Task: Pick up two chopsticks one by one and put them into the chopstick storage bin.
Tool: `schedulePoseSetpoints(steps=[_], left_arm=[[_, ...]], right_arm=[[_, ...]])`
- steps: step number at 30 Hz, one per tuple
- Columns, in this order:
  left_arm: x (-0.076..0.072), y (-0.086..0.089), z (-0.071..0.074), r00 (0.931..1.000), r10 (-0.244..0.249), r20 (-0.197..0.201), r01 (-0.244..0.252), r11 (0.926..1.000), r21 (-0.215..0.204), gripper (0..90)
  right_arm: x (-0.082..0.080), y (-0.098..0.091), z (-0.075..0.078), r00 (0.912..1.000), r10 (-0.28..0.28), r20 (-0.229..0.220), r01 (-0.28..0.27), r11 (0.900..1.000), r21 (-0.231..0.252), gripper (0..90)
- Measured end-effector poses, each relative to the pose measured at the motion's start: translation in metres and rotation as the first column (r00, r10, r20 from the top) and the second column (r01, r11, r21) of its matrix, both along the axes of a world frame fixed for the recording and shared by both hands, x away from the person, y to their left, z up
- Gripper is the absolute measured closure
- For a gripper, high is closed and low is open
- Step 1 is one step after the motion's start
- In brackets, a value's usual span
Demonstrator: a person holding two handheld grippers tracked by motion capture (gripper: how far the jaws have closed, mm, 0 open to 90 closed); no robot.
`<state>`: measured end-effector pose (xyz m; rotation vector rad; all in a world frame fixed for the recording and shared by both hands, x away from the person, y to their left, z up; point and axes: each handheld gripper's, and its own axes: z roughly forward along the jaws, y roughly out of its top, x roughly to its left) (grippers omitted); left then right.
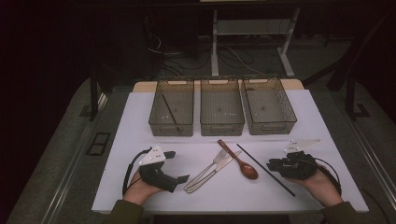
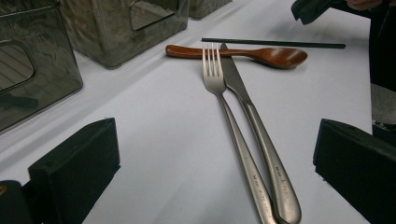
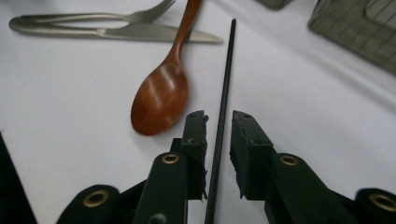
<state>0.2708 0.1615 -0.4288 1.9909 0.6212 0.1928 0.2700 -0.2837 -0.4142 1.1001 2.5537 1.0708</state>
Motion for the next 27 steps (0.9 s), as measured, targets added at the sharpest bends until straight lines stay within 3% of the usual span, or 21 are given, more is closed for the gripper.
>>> schedulePoseSetpoints(steps=[7,27], left_arm=[[0.000,0.000,0.000,1.0000,0.000,-0.001,0.000,1.0000,0.001,0.0],[0.000,0.000,0.000,1.0000,-0.001,0.000,0.001,1.0000,0.004,0.0]], right_arm=[[-0.009,-0.006,-0.010,0.9998,-0.006,-0.017,0.005,0.9992,-0.040,78.0],[-0.009,-0.002,-0.024,0.9972,0.003,-0.075,-0.010,0.9954,-0.095,82.9]])
